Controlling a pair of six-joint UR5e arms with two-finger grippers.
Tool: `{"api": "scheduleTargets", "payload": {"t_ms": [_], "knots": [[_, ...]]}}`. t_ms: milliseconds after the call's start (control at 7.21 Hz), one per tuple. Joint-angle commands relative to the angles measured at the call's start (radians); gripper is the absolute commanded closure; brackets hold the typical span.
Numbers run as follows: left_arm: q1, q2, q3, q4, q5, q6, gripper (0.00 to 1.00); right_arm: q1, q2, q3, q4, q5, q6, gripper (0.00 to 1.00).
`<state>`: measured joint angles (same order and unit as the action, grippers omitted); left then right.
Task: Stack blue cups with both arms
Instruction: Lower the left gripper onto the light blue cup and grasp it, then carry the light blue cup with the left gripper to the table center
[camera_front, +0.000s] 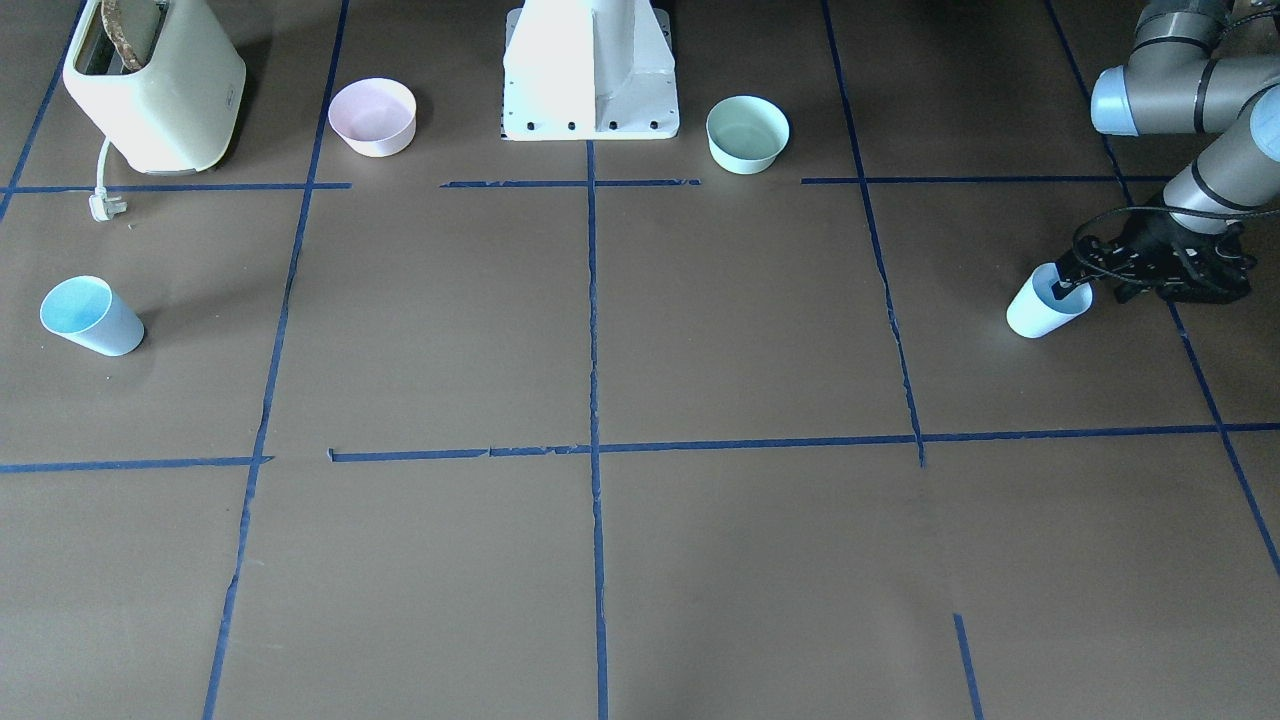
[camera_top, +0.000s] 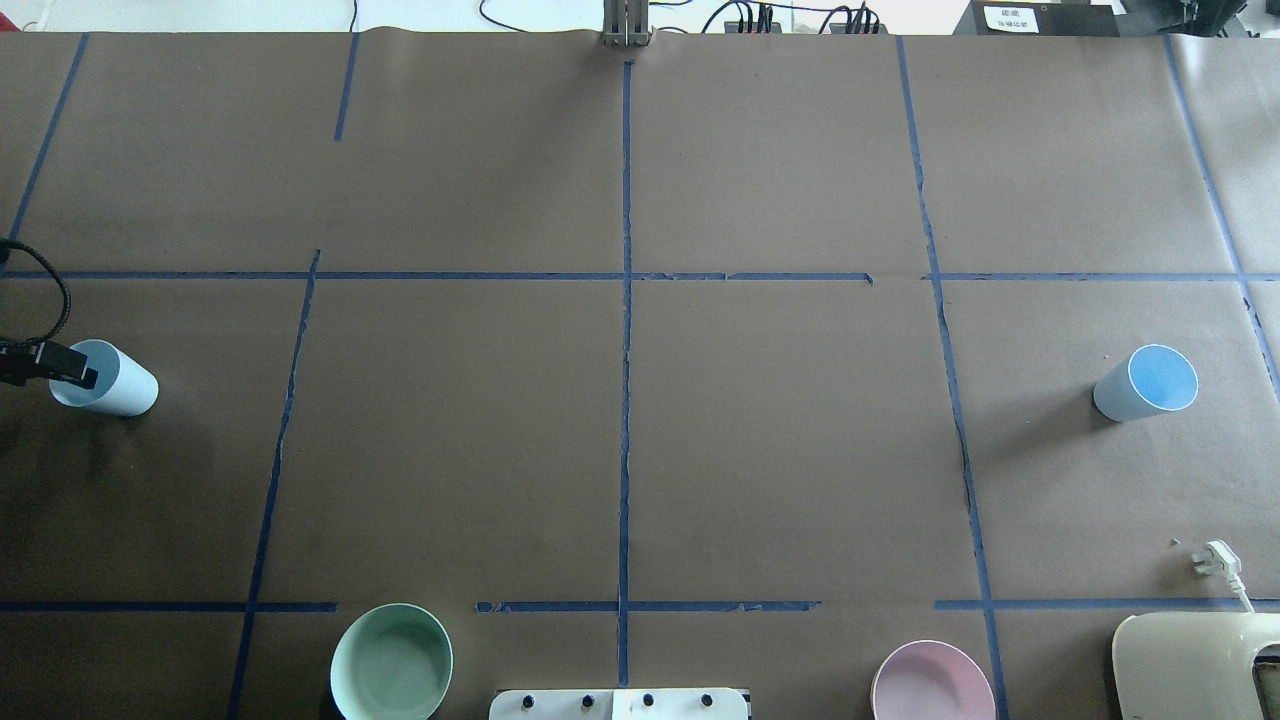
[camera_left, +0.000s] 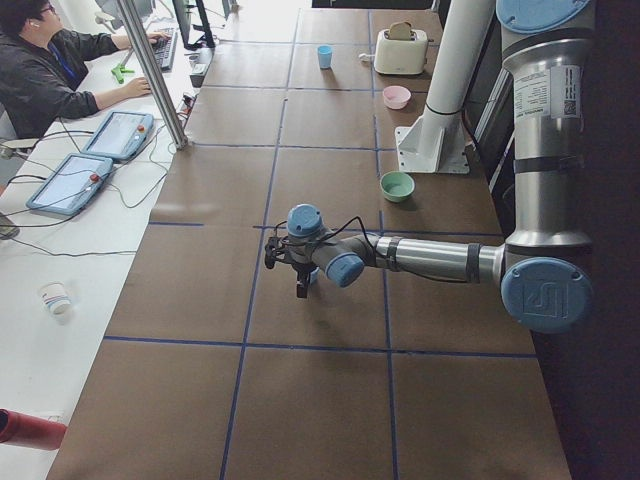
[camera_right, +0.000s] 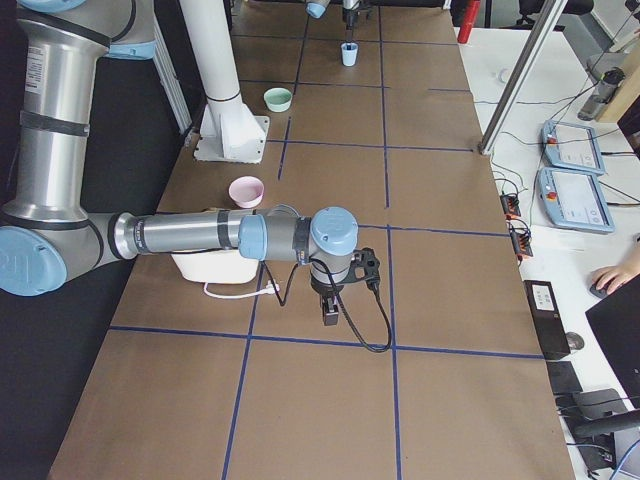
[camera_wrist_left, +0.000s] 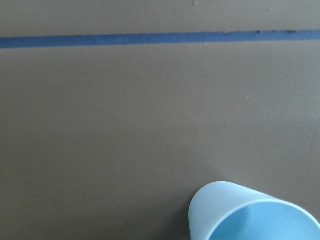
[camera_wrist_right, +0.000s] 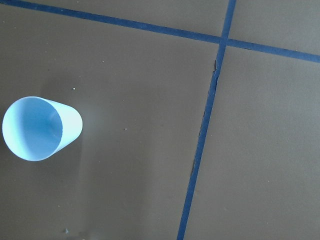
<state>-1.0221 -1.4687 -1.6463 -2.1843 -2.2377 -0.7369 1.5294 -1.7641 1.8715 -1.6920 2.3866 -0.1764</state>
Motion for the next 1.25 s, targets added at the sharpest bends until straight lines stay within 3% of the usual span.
{"api": "scheduleTargets", "payload": {"t_ms": [0,139,277,693,971,1109], "knots": [[0.039,-0.013,0.000,0.000,0.000,-0.079,0.85,0.000,0.000,-0.002,0.000,-0.001,0.000,0.00],[0.040,-0.015,-0.001,0.000,0.000,-0.078,0.95,0.000,0.000,-0.002,0.000,-0.001,0.000,0.00],[0.040,-0.015,-0.001,0.000,0.000,-0.078,0.99,0.000,0.000,-0.002,0.000,-0.001,0.000,0.00],[0.040,-0.033,-0.042,0.029,-0.013,-0.093,1.00,0.000,0.000,-0.002,0.000,-0.001,0.000,0.00],[0.042,-0.170,-0.139,0.284,-0.013,-0.124,1.00,0.000,0.000,-0.002,0.000,-0.001,0.000,0.00],[0.074,-0.291,-0.160,0.398,-0.010,-0.216,1.00,0.000,0.000,0.000,0.000,0.000,0.000,0.00]]}}
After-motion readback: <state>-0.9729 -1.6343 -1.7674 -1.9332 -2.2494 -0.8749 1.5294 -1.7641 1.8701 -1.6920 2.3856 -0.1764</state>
